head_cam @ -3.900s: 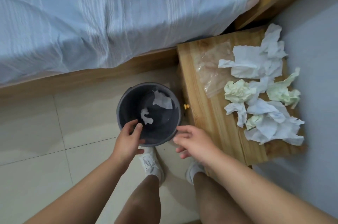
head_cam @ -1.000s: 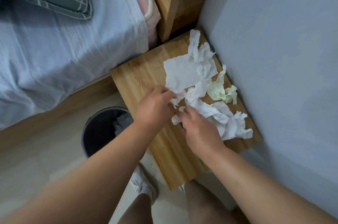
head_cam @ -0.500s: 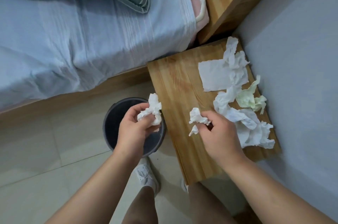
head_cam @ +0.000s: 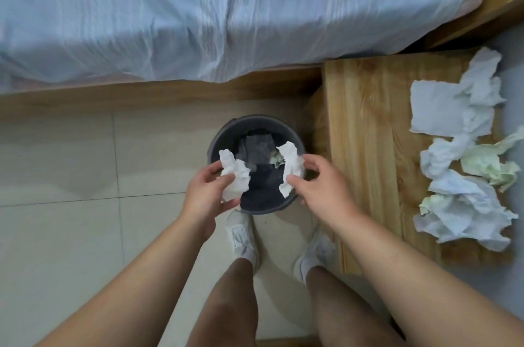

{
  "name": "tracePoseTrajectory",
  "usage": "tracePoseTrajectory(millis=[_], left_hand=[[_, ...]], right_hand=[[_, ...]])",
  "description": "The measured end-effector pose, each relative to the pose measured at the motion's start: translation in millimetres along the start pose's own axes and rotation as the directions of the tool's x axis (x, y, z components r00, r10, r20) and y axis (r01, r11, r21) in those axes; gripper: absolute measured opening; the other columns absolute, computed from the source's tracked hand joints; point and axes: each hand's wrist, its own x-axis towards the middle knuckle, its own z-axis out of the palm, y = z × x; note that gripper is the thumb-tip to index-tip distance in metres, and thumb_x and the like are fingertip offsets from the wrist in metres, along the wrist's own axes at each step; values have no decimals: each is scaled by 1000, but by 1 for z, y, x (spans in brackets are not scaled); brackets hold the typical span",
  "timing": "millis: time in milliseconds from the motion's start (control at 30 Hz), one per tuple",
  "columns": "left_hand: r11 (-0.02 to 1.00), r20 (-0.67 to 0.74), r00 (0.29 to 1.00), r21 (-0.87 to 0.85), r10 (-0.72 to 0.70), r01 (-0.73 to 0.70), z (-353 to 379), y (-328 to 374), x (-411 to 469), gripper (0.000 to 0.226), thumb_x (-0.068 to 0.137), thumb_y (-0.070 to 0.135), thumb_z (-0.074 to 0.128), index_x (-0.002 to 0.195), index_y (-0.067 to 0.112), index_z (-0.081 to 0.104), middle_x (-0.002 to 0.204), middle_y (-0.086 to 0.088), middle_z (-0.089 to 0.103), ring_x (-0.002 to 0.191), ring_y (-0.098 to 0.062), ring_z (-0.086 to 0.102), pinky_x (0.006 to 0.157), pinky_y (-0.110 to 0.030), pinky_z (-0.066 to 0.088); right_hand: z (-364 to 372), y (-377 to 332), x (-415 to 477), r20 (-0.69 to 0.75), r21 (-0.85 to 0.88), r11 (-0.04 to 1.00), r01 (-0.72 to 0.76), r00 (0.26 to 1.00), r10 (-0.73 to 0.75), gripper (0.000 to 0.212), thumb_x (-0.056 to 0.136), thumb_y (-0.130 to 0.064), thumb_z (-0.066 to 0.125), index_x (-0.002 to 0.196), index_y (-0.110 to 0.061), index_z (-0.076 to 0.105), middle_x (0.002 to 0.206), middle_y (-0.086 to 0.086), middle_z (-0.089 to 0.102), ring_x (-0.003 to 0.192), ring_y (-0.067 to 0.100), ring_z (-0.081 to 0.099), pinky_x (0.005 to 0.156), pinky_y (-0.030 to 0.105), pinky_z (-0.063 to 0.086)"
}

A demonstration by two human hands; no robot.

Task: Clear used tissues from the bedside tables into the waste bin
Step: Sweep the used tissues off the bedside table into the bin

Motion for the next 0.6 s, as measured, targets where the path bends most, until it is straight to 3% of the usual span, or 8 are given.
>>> tracePoseTrajectory(millis=[100, 167, 267, 400, 500, 600], left_hand=[[998, 47, 998, 37, -45, 43, -3, -7, 2, 65, 95, 12, 77, 152, 29, 53, 138, -1, 60, 116, -23, 70, 66, -36, 67], [996, 65, 997, 75, -45, 40, 0, -11, -2, 68, 96, 11, 75, 157, 28, 48, 145, -3, 58, 121, -26, 68, 68, -38, 68], [992, 64, 998, 126, -16, 8, 11, -12, -12, 57, 100, 8, 71, 152, 21, 53, 142, -6, 62, 119, -26, 68, 66, -34, 67], [978, 95, 994, 195, 59, -77, 44, -6, -36, 33, 103, 10, 66, 134, 23, 65, 126, -2, 70, 109, -21, 74, 66, -31, 66], [932, 172, 971, 294, 166, -211, 91, 0, -59, 23, 103, 16, 68, 114, 35, 71, 110, 6, 76, 98, -14, 77, 66, -25, 65], [850, 311, 919, 389, 243, -356, 145, 5, -81, 21, 101, 23, 70, 111, 41, 72, 98, 16, 78, 89, -8, 75, 70, -26, 64]], right_hand=[[2, 5, 1, -21, -22, 1000, -12, 1000, 12, 56, 89, -35, 78, 141, -30, 57, 134, -15, 64, 105, 26, 73, 95, 50, 59], [-3, 9, -2, -33, -7, 1000, -30, 999, 30, 53, 91, -33, 77, 140, -29, 57, 135, -12, 64, 105, 23, 72, 93, 50, 60], [-21, 16, -14, -55, 20, 999, -31, 998, 32, 43, 93, -31, 76, 134, -30, 61, 114, -21, 66, 91, 12, 72, 84, 46, 63], [-67, 33, -38, -129, 11, 1000, 16, 992, -15, 39, 95, -35, 72, 132, -38, 61, 107, -27, 66, 88, -4, 66, 71, 18, 52], [-113, 46, -57, -265, 55, 996, 65, 963, -49, 41, 95, -30, 72, 131, -43, 58, 103, -24, 69, 88, -8, 66, 67, 12, 51], [-159, 62, -74, -445, 120, 985, 121, 894, -56, 43, 94, -20, 72, 124, -47, 58, 101, -26, 69, 84, 0, 67, 71, 7, 51]])
